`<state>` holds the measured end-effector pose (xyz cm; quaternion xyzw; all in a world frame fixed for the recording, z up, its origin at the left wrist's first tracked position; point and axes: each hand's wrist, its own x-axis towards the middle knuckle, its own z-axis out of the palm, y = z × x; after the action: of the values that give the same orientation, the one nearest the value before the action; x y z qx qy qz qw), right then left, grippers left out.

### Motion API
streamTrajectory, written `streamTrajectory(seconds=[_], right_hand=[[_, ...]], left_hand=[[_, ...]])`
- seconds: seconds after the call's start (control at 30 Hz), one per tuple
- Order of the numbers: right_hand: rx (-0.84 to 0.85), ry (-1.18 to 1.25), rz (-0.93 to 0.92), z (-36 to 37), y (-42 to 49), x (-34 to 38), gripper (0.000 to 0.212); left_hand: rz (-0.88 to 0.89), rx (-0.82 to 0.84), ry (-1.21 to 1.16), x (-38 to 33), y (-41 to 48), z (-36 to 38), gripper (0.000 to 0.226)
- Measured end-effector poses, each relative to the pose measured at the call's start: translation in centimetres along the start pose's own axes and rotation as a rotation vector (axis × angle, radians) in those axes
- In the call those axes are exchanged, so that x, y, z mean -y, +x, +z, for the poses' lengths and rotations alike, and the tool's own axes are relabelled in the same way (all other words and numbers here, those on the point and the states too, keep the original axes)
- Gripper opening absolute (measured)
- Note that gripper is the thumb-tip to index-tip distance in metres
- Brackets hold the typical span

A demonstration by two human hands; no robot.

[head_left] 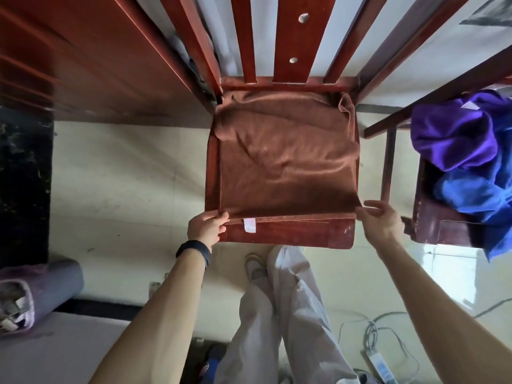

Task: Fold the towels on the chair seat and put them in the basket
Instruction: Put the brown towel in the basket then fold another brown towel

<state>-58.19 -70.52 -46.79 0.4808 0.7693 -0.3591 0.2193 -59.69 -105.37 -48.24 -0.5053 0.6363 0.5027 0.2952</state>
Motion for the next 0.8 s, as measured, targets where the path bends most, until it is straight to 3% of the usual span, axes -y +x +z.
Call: streamTrajectory(seconds=[0.4,0.57,0.8], right_hand=[[-0.082,-0.130,0.014,1.8,1.7,0.6,0.024],[-0.052,-0.209,0.026,2.0,1.5,0.8,0.026],[-0.009,-0.356,-0.006,2.7,2.0,0.2,0.030]], left_hand=[[0.054,-0.154,0.234,0.5,1.0,1.4,0.013],[0.056,-0.221,0.489,1.0,1.1,1.7,0.026],[0.045,-0.236,0.626,0.9,0.5,2.9,0.033]])
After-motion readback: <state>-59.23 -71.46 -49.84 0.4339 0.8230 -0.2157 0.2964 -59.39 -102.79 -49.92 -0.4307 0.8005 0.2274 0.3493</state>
